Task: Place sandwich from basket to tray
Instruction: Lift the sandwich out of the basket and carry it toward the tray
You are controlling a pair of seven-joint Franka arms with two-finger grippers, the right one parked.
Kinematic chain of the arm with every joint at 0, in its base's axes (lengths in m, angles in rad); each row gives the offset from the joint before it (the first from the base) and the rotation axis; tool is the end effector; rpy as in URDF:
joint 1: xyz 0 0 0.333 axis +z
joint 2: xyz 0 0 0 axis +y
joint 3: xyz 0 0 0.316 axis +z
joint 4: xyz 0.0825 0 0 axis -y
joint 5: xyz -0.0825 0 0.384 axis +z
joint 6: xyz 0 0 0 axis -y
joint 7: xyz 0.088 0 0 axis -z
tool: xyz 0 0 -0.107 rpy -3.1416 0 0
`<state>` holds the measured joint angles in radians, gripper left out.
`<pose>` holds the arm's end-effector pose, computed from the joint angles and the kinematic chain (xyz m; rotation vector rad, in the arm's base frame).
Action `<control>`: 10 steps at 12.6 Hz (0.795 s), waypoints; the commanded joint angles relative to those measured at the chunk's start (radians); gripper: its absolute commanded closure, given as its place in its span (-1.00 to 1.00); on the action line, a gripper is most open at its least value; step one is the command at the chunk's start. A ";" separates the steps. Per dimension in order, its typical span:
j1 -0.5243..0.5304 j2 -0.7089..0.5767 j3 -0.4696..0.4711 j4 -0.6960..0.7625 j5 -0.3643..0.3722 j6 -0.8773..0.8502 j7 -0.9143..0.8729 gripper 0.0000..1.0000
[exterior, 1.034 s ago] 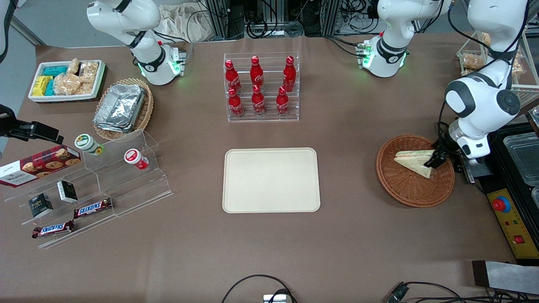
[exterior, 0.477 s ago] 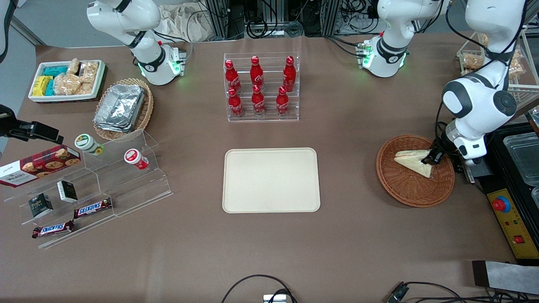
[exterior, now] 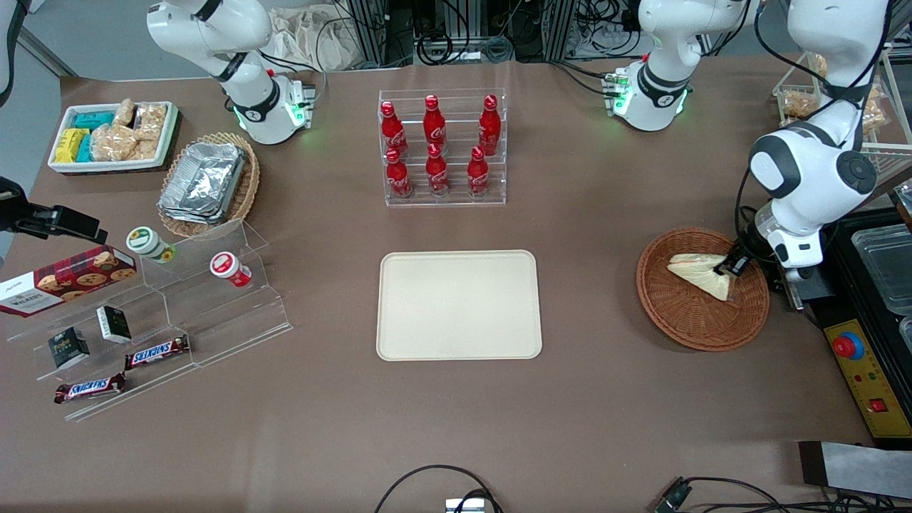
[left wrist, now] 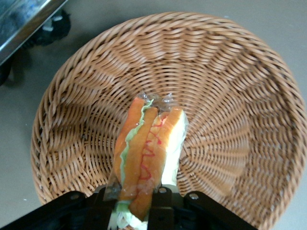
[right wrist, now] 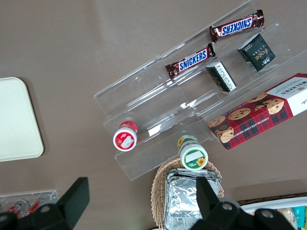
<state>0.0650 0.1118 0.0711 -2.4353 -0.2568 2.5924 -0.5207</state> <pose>0.4876 0.0720 0.2628 2.7228 1.2693 0.0304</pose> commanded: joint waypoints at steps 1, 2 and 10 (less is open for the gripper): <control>-0.005 -0.102 0.003 0.013 0.005 -0.115 0.152 0.97; -0.005 -0.119 -0.001 0.021 0.008 -0.147 0.210 0.97; -0.005 -0.159 -0.275 0.088 0.157 -0.179 0.268 0.95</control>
<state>0.0558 -0.0368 -0.1557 -2.3794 -0.1169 2.4345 -0.2581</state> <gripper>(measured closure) 0.841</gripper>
